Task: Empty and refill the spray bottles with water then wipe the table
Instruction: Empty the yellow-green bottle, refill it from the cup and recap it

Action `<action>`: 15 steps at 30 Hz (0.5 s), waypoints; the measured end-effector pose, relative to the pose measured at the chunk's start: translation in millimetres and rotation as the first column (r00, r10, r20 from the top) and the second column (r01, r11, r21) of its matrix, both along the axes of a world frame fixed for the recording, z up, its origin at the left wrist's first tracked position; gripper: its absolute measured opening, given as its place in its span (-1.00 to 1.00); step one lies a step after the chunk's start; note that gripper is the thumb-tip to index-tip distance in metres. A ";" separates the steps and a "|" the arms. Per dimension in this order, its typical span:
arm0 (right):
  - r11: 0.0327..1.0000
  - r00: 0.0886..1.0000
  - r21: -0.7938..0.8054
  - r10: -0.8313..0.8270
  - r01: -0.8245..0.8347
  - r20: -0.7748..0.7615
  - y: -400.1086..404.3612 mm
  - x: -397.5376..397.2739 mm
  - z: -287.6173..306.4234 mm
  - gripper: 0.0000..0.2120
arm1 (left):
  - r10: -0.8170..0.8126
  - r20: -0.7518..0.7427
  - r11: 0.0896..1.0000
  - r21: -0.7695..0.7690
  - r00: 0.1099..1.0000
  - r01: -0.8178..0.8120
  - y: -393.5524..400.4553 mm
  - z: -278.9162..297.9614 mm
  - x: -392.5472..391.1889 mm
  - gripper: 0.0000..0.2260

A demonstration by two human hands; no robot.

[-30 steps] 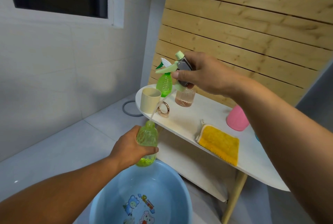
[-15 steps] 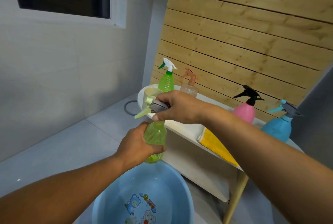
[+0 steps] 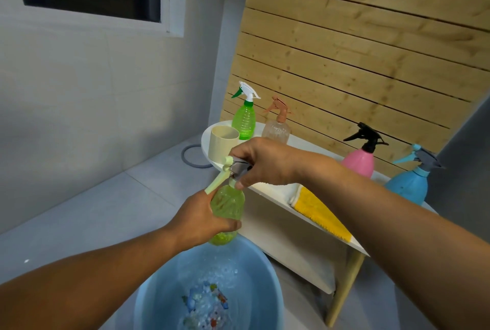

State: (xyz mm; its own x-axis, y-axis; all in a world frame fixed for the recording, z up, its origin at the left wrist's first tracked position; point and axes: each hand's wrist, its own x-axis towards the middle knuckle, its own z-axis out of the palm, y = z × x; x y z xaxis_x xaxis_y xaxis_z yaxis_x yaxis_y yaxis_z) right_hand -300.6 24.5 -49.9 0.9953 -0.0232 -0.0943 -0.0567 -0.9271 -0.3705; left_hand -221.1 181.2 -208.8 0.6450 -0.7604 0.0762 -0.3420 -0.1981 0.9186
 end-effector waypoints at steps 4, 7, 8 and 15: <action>0.996 0.999 -0.077 0.051 -0.051 -0.010 6.2 -0.4 -5.1 -0.79 | -0.019 -0.059 1.000 0.009 0.998 0.020 -0.9 -2.3 2.1 -0.50; 0.995 0.999 -0.089 0.051 -0.052 -0.010 7.3 1.3 -3.1 -0.79 | -0.015 -0.074 1.000 0.012 0.997 0.016 -2.8 -2.2 2.2 -0.47; 0.994 0.998 -0.097 0.054 -0.055 -0.014 7.7 2.0 -2.6 -0.79 | -0.009 -0.077 1.000 0.015 0.997 0.010 -3.2 -2.2 2.2 -0.45; 0.975 0.996 -0.203 0.090 -0.090 -0.011 10.9 3.3 -6.7 -0.80 | -0.032 -0.082 0.998 0.056 0.996 0.037 -2.0 -2.6 2.1 -0.43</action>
State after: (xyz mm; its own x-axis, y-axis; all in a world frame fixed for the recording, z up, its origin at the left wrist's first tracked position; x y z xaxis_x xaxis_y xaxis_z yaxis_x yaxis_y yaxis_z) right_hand -297.3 35.4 -56.6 0.9940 0.0473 -0.0982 0.0297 -0.9843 -0.1738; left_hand -218.9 179.2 -211.4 0.6206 -0.7839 -0.0196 -0.2743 -0.2404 0.9311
